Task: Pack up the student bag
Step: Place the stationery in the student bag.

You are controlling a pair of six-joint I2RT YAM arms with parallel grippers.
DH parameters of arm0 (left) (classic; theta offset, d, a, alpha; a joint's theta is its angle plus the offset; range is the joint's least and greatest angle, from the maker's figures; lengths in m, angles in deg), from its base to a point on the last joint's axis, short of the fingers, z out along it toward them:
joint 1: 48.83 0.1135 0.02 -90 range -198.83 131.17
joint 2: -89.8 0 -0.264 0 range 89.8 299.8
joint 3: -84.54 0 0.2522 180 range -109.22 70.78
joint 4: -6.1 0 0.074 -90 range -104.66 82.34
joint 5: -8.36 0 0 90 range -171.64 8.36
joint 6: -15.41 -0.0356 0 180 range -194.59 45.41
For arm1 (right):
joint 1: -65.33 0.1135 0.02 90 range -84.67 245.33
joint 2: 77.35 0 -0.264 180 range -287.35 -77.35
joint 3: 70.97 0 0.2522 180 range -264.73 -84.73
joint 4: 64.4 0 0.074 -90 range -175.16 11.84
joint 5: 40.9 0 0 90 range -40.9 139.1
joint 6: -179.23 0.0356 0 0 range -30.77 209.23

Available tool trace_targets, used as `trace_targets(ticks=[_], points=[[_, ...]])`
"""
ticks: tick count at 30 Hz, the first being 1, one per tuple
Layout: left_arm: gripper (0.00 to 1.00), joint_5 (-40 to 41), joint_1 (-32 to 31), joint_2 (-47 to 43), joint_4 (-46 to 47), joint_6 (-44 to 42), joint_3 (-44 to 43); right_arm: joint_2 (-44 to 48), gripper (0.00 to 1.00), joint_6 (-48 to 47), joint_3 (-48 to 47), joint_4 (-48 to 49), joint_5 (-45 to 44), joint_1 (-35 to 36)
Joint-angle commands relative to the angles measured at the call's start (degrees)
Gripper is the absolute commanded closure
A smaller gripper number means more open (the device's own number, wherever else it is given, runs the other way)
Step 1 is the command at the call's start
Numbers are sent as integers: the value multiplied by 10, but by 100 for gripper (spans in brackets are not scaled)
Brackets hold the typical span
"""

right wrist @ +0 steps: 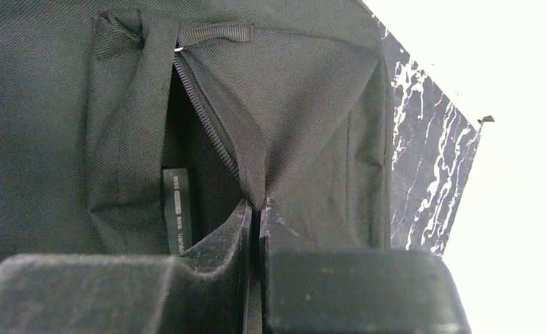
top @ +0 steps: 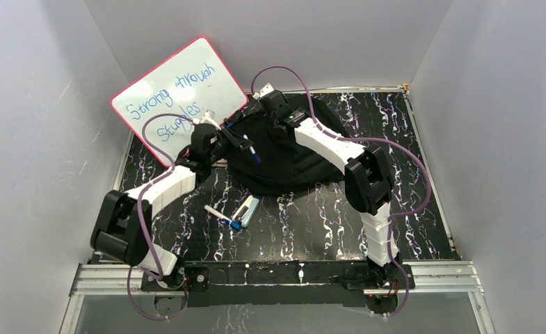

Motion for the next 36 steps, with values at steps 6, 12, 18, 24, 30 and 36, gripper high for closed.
trace_targets(ticks=[6, 12, 18, 24, 30, 36], points=[[100, 129, 1, 118, 68, 104, -106, 71, 99, 42, -10, 15, 48, -10], [100, 119, -11, 201, 101, 117, -178, 90, 100, 72, -9, 9, 106, -23], [100, 117, -28, 258, 121, 117, -232, 105, 100, 104, -15, 5, 179, -43], [100, 112, -53, 298, 129, 113, -264, 114, 100, 126, -21, 1, 236, -61], [100, 112, -74, 325, 138, 110, -283, 122, 100, 131, -21, -4, 251, -69], [100, 84, -91, 345, 142, 105, -306, 127, 100, 135, -19, -5, 263, -76]])
